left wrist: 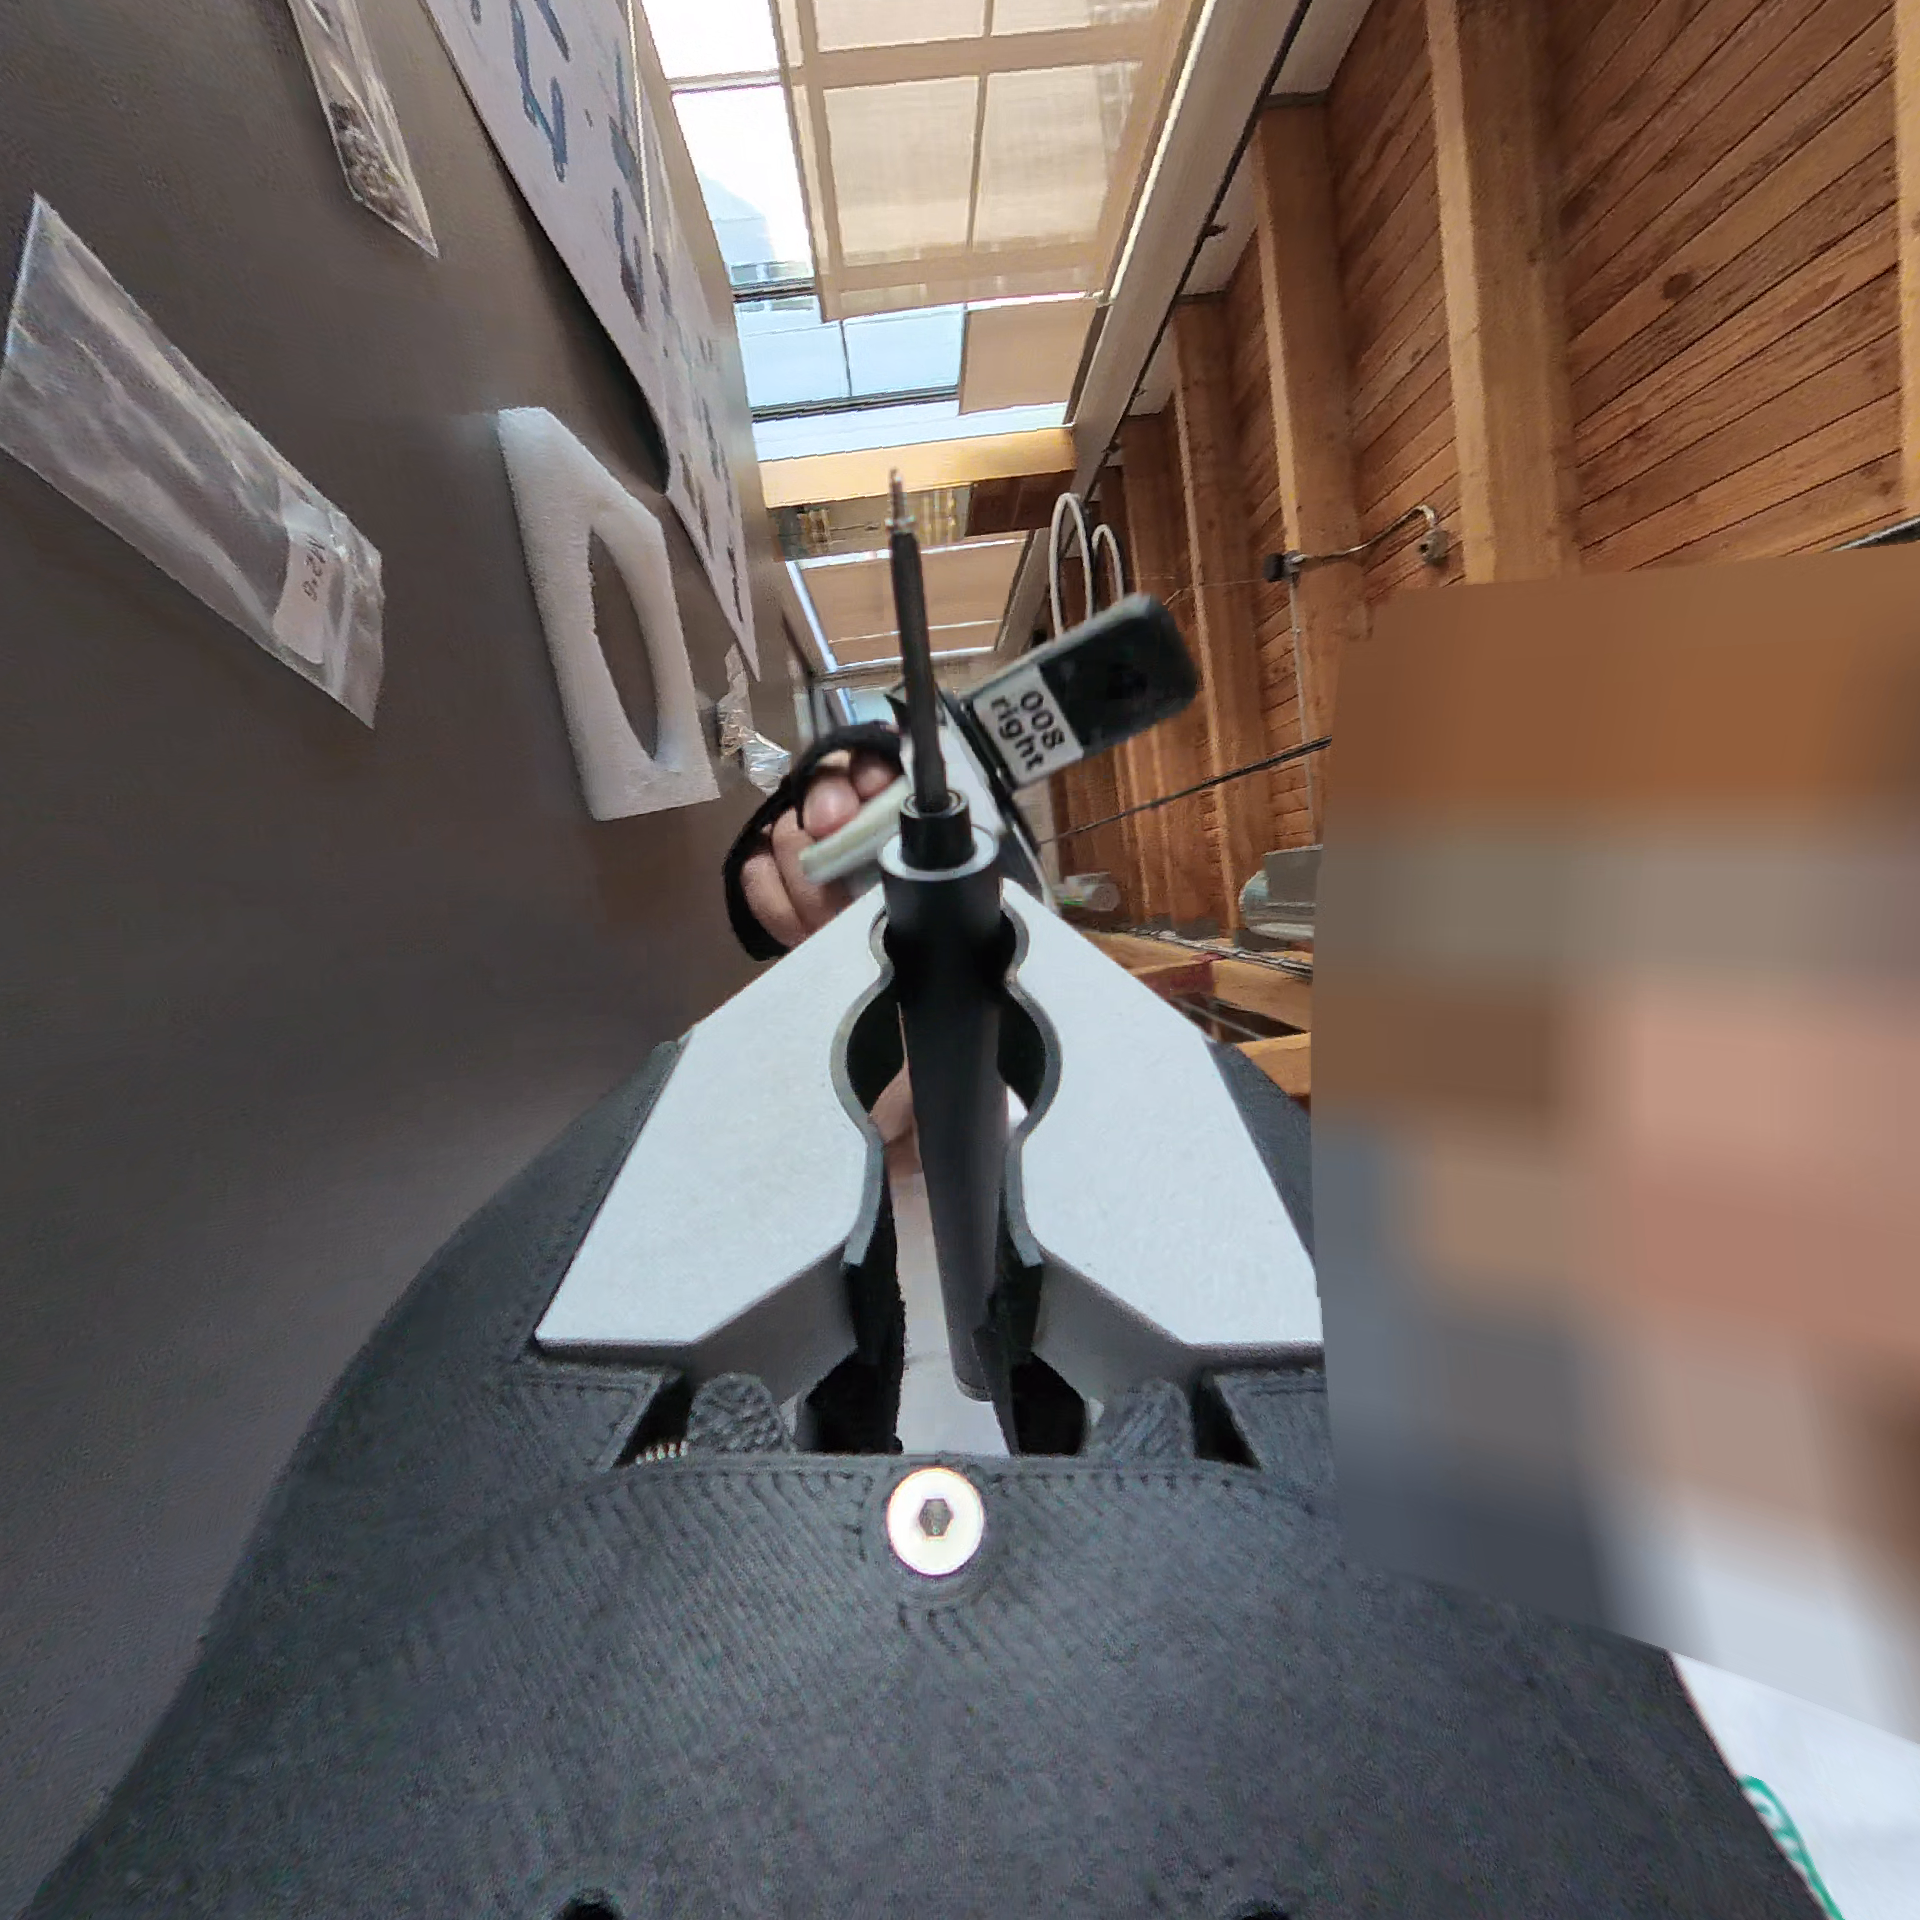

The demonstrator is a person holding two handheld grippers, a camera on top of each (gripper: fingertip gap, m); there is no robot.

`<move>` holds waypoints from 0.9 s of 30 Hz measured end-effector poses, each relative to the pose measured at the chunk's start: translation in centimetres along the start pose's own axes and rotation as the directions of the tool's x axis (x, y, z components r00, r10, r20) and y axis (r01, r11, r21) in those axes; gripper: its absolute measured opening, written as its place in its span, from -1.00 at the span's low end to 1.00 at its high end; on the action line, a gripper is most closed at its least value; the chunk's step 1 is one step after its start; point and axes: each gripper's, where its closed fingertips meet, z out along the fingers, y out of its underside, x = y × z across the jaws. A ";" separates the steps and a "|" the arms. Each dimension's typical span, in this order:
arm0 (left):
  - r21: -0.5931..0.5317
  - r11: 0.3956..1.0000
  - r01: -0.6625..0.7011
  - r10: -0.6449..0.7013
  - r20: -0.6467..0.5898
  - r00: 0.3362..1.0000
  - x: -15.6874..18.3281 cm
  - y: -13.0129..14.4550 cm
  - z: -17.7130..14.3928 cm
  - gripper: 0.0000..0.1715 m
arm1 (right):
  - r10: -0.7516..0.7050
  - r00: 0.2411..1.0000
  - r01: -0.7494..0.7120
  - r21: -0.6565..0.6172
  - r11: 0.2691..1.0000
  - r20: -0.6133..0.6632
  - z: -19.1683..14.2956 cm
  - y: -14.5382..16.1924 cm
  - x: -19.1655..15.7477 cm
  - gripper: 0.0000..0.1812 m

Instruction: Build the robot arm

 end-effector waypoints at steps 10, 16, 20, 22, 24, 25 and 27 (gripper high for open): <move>-0.121 0.991 -0.054 0.058 0.029 0.998 -0.5 3.1 2.5 -0.87 | 0.819 0.567 -0.817 -0.064 0.572 0.082 0.9 0.6 5.7 -0.64; -0.131 0.989 -0.064 0.065 0.005 0.998 -0.5 3.8 2.8 -0.87 | 0.896 0.425 -0.868 -0.225 0.443 0.127 2.9 2.2 3.3 -0.70; -0.127 0.989 -0.071 0.071 -0.008 0.997 -0.4 3.8 2.5 -0.87 | 0.919 0.352 -0.884 -0.258 0.389 0.177 2.9 1.7 2.8 -0.82; -0.103 0.992 -0.071 0.068 -0.028 0.997 -0.1 3.5 2.4 -0.87 | 0.918 0.355 -0.883 -0.258 0.391 0.176 3.0 1.6 2.9 -0.82; -0.093 0.993 -0.066 0.061 -0.050 0.997 0.3 3.4 2.3 -0.86 | 0.915 0.359 -0.885 -0.244 0.396 0.186 3.1 1.2 3.1 -0.82; -0.098 0.993 -0.064 0.059 -0.057 0.997 0.4 3.6 2.3 -0.82 | 0.913 0.361 -0.884 -0.241 0.400 0.189 3.2 1.1 3.1 -0.82; -0.099 0.993 -0.063 0.057 -0.063 0.996 0.5 3.9 2.4 -0.68 | 0.907 0.378 -0.885 -0.217 0.413 0.183 3.2 0.8 3.6 -0.82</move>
